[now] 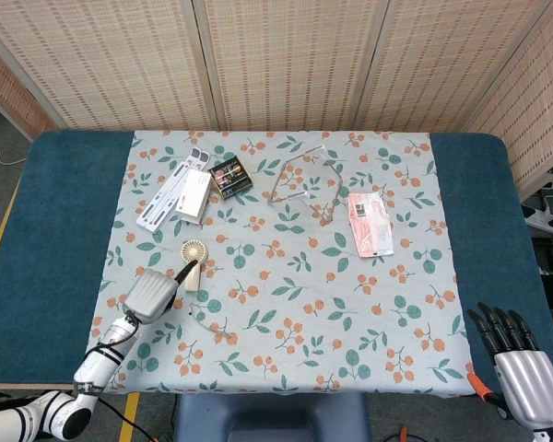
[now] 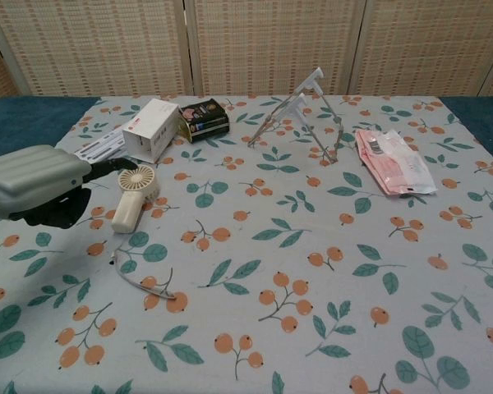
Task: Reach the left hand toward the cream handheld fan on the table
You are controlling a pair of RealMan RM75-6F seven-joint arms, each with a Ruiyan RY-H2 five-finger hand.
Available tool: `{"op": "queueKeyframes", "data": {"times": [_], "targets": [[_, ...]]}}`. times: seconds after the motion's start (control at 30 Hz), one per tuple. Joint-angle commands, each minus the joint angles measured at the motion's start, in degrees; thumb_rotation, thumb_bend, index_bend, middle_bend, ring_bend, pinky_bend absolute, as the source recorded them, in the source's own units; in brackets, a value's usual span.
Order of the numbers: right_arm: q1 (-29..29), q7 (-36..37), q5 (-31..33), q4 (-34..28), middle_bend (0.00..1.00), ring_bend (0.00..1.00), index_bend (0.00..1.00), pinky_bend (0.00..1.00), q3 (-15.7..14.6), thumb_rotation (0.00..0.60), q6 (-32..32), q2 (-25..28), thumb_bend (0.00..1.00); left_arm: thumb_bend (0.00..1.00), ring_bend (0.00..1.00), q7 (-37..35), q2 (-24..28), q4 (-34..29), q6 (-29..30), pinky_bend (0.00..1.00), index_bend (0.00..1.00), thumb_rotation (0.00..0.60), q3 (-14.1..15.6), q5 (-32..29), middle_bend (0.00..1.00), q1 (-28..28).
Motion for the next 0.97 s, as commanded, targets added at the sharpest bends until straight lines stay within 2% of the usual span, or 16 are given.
{"op": "queueKeyframes", "data": {"times": [0.03,0.17,0.27,0.37,0.43,0.5,0.6,0.7,0.83,0.87,0.93,0.97], "targets": [[-0.2,0.2,-0.6,-0.2,0.00,0.00,0.00,0.00,-0.3,0.600,0.2,0.2,0.12,0.68,0.86,-6.1,2.5,-2.7,6.2,1.00,0.00,0.600,0.1,5.8,0.96,1.9],[-0.4,0.6,-1.3,-0.3,0.00,0.00,0.00,0.00,-0.6,0.600,0.5,0.6,0.12,0.67,0.83,-12.1,7.3,-7.1,12.7,1.00,0.00,0.600,2.8,10.9,0.93,5.6],[-0.6,0.9,-1.7,-0.3,0.00,0.00,0.00,0.00,-0.8,0.600,0.9,1.0,0.12,0.66,0.80,-17.7,12.3,-8.7,20.8,0.97,0.00,0.600,7.8,16.1,0.90,11.5],[-0.8,1.2,-2.8,-0.4,0.00,0.00,0.00,0.00,-1.2,0.600,1.3,1.3,0.12,0.63,0.73,-22.4,15.6,-6.3,29.0,0.88,0.00,0.600,13.2,20.3,0.83,18.3],[-1.0,1.3,-3.7,-0.5,0.00,0.00,0.00,0.00,-1.6,0.600,1.5,1.4,0.12,0.62,0.69,-25.6,16.3,-3.3,34.8,0.83,0.00,0.600,15.4,22.1,0.80,22.9],[-1.1,1.3,-4.7,-0.6,0.00,0.00,0.00,0.00,-2.1,0.600,1.5,1.4,0.12,0.62,0.67,-28.7,16.0,-0.3,39.8,0.80,0.00,0.600,16.5,23.0,0.79,26.6],[-1.1,1.4,-5.2,-0.6,0.00,0.00,0.00,0.00,-2.3,0.600,1.5,1.4,0.12,0.63,0.66,-29.1,15.8,1.1,41.1,0.79,0.00,0.600,16.8,23.7,0.78,27.6],[-1.1,2.0,-8.2,-0.7,0.00,0.00,0.00,0.00,-3.8,0.600,0.8,1.4,0.12,0.63,0.65,-29.6,16.7,3.8,44.6,0.78,0.00,0.600,18.7,26.7,0.78,30.6],[-1.1,2.9,-9.3,-0.6,0.00,0.00,0.00,0.00,-4.6,0.600,0.3,1.8,0.12,0.63,0.62,-29.8,17.9,3.1,42.7,0.72,0.00,0.600,18.3,25.6,0.76,31.2],[-1.0,3.3,-9.4,-0.7,0.00,0.00,0.00,0.00,-4.7,0.600,0.4,1.9,0.12,0.63,0.58,-29.6,18.3,2.6,41.4,0.68,0.00,0.600,18.3,25.0,0.72,31.3],[-1.0,3.8,-9.7,-0.7,0.00,0.00,0.00,0.00,-4.7,0.600,0.5,2.2,0.12,0.60,0.44,-28.7,19.2,1.4,38.8,0.56,0.00,0.600,18.6,24.2,0.58,31.1],[-0.9,4.1,-9.8,-0.7,0.00,0.00,0.00,0.00,-4.8,0.600,0.5,2.4,0.12,0.56,0.27,-28.0,19.8,0.6,37.4,0.42,0.00,0.600,18.9,23.7,0.39,31.1]]}}
